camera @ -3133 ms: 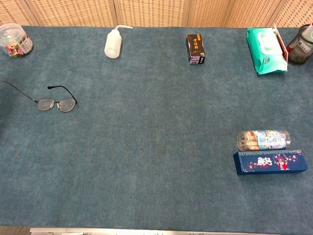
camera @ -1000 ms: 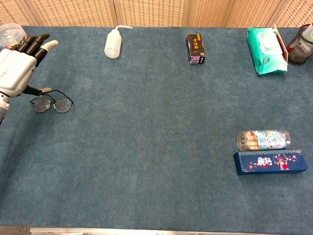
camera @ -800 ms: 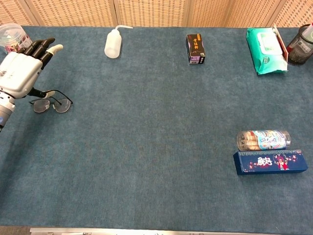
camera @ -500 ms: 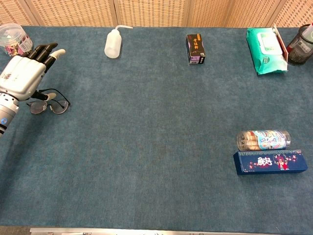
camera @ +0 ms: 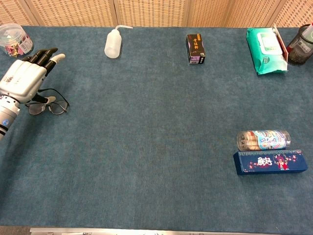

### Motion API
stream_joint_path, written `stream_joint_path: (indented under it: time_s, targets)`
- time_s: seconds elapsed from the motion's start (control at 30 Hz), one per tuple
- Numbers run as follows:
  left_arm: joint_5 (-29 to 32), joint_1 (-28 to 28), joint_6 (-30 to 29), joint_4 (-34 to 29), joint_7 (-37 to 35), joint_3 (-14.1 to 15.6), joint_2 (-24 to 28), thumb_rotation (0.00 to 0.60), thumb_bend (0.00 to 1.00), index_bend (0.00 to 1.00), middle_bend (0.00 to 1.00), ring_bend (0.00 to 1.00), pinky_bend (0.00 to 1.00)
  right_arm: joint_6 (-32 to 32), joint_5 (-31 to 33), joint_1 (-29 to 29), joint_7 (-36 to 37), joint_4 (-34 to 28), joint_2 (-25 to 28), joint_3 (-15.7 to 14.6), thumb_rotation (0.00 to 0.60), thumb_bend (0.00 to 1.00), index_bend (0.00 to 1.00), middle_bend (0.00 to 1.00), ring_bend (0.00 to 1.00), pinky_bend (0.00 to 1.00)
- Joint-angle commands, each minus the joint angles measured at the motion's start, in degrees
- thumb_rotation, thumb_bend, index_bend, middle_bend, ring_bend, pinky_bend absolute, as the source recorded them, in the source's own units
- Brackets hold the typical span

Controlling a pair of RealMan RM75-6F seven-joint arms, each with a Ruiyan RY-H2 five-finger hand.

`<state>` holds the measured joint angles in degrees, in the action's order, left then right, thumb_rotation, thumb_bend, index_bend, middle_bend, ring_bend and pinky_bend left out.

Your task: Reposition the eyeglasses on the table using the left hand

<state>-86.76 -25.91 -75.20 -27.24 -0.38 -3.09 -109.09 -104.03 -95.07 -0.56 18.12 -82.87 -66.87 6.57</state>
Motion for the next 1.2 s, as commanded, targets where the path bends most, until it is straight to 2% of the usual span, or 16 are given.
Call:
stream_joint_path:
  time_s: [0.03, 0.17, 0.47, 0.67, 0.87, 1.07, 1.2]
  targets:
    - [-0.11, 0.18, -0.63, 0.04, -0.55, 0.07, 0.00, 0.600, 0.07, 0.07, 0.00, 0.06, 0.23, -0.10, 0.07, 0.06, 0.09, -0.02, 0.01, 0.04, 0.600, 0.31, 0.60, 0.57, 0.51, 0.52]
    - [0.22, 0.62, -1.77, -2.67, -2.36, -0.38, 1.60, 0.600, 0.07, 0.07, 0.00, 0.06, 0.23, 0.08, 0.19, 0.03, 0.28, 0.03, 0.06, 0.04, 0.600, 0.31, 0.60, 0.57, 0.51, 0.52]
    - [0.32, 2.62, -8.78, -12.10, 1.24, -1.88, 7.38, 0.600, 0.07, 0.07, 0.00, 0.06, 0.23, -0.39, 0.01, 0.20, 0.61, 0.03, 0.14, 0.04, 0.600, 0.31, 0.60, 0.57, 0.51, 0.52]
    - [0.81, 5.53, -12.53, -27.75, 3.03, -2.55, 15.42, 0.600, 0.07, 0.07, 0.00, 0.06, 0.23, -0.36, -0.12, 0.19, 0.67, 0.02, 0.18, -0.03, 0.600, 0.31, 0.60, 0.57, 0.51, 0.52]
    - [-1.66, 7.75, -16.96, -41.55, 10.15, -1.83, 22.03, 0.600, 0.07, 0.07, 0.00, 0.06, 0.23, -0.29, -0.30, 0.13, 0.24, -0.07, 0.08, -0.10, 0.600, 0.31, 0.60, 0.57, 0.51, 0.52]
    - [-3.01, 8.95, -17.88, -50.93, 14.93, -1.32, 26.77, 0.600, 0.07, 0.07, 0.00, 0.06, 0.23, -0.34, -0.38, 0.15, 0.12, -0.12, 0.09, -0.14, 0.600, 0.31, 0.60, 0.57, 0.51, 0.52]
    - [-3.65, 9.52, -17.78, -54.71, 16.49, -0.83, 28.40, 0.600, 0.07, 0.07, 0.00, 0.06, 0.23, -0.39, -0.32, 0.16, 0.21, -0.10, 0.09, -0.09, 0.600, 0.31, 0.60, 0.57, 0.51, 0.52]
